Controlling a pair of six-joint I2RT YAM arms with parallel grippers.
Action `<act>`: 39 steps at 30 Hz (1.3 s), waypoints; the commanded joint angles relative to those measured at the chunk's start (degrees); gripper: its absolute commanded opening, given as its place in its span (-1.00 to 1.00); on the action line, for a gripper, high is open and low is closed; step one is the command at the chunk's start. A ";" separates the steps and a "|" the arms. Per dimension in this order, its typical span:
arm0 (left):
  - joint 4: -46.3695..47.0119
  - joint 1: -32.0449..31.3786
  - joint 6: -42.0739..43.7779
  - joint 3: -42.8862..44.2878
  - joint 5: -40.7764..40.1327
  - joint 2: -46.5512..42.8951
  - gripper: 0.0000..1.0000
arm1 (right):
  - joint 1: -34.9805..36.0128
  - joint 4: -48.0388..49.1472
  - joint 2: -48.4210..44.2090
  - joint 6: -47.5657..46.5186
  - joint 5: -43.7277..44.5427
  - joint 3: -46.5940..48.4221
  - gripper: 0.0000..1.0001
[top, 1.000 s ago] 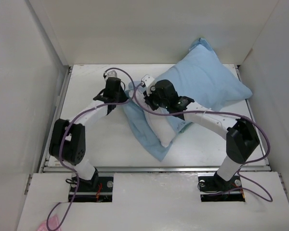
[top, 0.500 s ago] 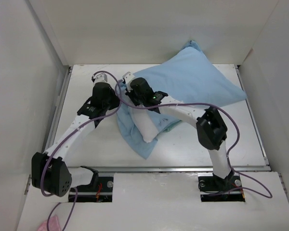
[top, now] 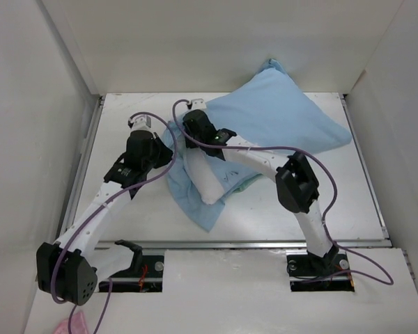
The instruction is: Put the pillow into the pillowcase
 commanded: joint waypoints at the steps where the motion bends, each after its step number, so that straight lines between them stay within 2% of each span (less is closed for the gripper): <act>1: 5.25 -0.07 -1.74 -2.34 3.01 -5.11 -1.00 | -6.54 7.17 -3.68 16.38 5.21 -4.25 -1.00; 3: 5.25 -0.07 -1.75 -4.19 4.23 -4.59 -1.00 | -7.24 16.04 -7.81 21.39 4.68 -6.54 -1.00; 7: 9.02 -0.07 -2.27 -7.27 6.35 -3.88 -1.00 | -7.25 32.82 -11.25 23.44 6.35 -12.34 -1.00; 10: 11.39 -0.07 -1.75 -6.75 7.93 -2.65 -1.00 | -7.78 43.55 -11.25 22.83 0.49 -15.25 -0.78; 12: 12.54 -0.07 -1.22 -5.09 7.41 -1.16 -1.00 | -7.78 50.66 -10.20 19.59 -8.82 -17.62 -0.32; 13: 12.54 -0.07 -1.22 -4.30 5.49 -0.46 -0.82 | -7.78 52.00 -10.20 15.22 -12.42 -18.23 -0.13; 14: 11.93 -0.07 -0.52 -3.25 4.16 0.33 -0.48 | -7.78 52.71 -10.20 11.78 -20.63 -18.76 0.32; 15: 9.58 -0.07 -0.51 -0.36 2.24 2.25 -0.10 | -7.78 51.68 -11.42 9.92 -21.85 -20.16 0.51; 16: 7.99 -0.07 -0.51 1.23 -1.44 3.23 0.19 | -7.78 50.62 -14.13 5.90 -23.69 -21.39 0.60; 17: 6.32 -0.07 -0.51 2.99 -2.69 4.20 0.98 | -7.78 49.66 -15.98 3.51 -25.97 -22.80 0.67; 19: 2.37 1.06 -0.51 6.86 -3.50 5.61 0.99 | -7.78 44.76 -22.02 -1.76 -30.36 -25.97 0.90; 20: 1.74 1.07 -0.51 6.87 -4.28 5.61 0.99 | -7.78 41.07 -24.06 -8.92 -31.43 -25.98 1.00; 24: 1.20 1.60 -3.41 4.16 -5.87 0.97 0.99 | -7.78 21.90 -31.72 -19.01 -27.15 -24.83 1.00; 27: 1.90 1.60 -5.60 -2.16 -3.16 -3.87 0.99 | -7.25 16.42 -36.91 -21.39 -17.59 -29.47 1.00; 28: 1.91 1.60 -6.31 -3.83 -2.01 -4.75 0.99 | -7.25 15.90 -37.79 -20.87 -8.85 -31.06 1.00; 30: 5.76 1.60 -6.32 -8.76 3.93 -5.37 0.99 | -8.03 13.37 -38.32 -19.55 -1.24 -33.01 1.00; 33: 13.21 0.55 -6.32 -13.42 11.34 -3.27 0.96 | -11.81 5.74 -33.69 -16.22 2.75 -30.99 1.00; 36: 19.45 -2.26 -6.32 -14.05 16.71 2.68 0.72 | -15.24 2.28 -29.81 -11.64 1.26 -29.67 1.00; 37: 21.05 -2.88 -6.32 -13.52 18.72 4.45 0.41 | -15.25 2.97 -28.32 -11.11 1.26 -29.67 1.00; 39: 24.30 -3.41 -5.71 -11.95 20.84 10.15 0.14 | -15.95 4.20 -27.08 -11.10 0.03 -30.45 1.00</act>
